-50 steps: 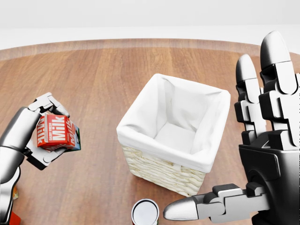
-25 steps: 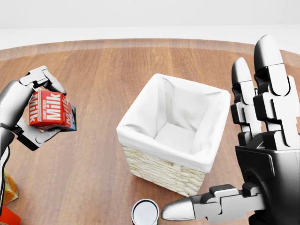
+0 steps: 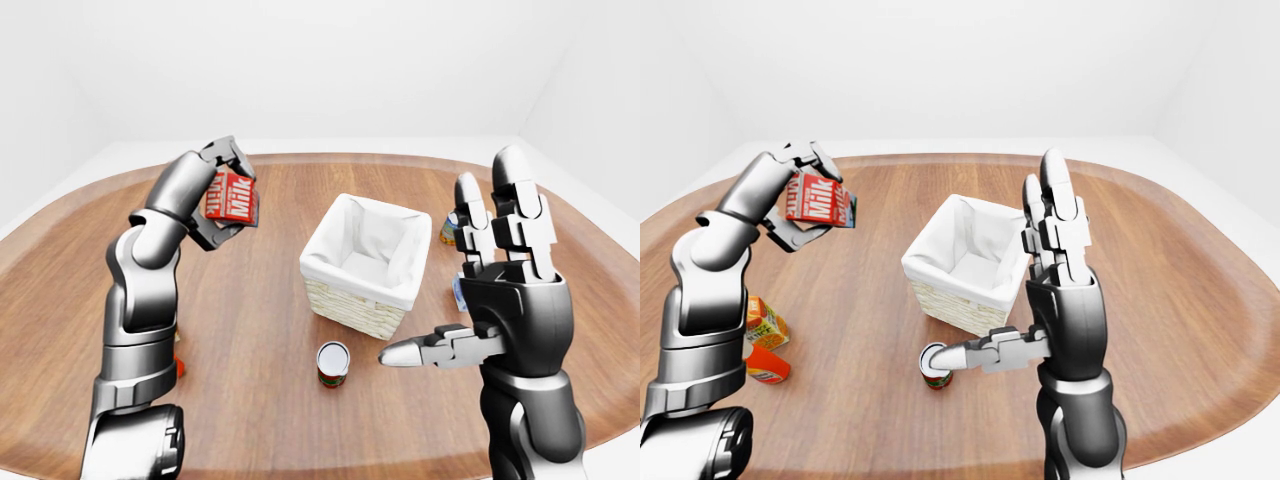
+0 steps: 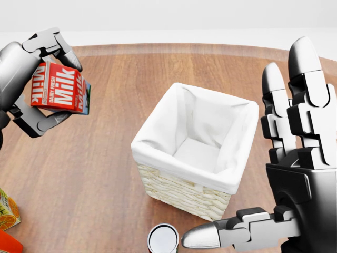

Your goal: Pick the milk and place it in the basket.

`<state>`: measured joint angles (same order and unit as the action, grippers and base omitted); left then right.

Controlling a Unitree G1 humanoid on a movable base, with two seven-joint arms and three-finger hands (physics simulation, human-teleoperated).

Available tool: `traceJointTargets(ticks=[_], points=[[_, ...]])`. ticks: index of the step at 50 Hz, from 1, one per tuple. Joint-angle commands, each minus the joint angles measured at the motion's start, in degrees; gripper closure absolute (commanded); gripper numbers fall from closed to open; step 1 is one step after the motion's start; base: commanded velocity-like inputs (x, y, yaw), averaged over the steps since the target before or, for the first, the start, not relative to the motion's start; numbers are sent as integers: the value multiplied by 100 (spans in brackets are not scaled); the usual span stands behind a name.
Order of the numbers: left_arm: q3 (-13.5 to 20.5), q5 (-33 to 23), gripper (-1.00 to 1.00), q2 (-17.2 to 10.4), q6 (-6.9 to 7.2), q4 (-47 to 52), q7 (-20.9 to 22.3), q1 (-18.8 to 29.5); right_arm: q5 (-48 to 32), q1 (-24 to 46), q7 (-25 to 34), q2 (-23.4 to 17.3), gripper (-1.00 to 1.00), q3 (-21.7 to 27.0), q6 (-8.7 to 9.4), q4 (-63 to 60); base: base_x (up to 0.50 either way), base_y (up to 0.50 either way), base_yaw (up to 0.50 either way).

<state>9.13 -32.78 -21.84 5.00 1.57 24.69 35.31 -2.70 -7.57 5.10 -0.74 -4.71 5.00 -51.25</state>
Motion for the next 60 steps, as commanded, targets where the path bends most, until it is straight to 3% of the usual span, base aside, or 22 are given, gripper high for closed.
traceJointTargets(ticks=[1,11,23,50,60], points=[[-119,-325,100,101,0,367,185,439,15,14,14,3,-100,14,0,-31,0,0,0],[-435,-620,100,556,0,406,288,645,-11,0,11,-5,-100,-4,0,-66,0,0,0],[-636,-909,100,892,0,203,275,769,-9,-18,9,-1,-100,-18,0,-7,0,0,0],[-1106,-989,100,1717,0,248,292,1228,-31,-5,21,2,-100,-12,0,139,0,0,0],[-1336,-1193,100,2139,0,187,313,1315,-2,5,31,1,-100,27,0,55,0,0,0]])
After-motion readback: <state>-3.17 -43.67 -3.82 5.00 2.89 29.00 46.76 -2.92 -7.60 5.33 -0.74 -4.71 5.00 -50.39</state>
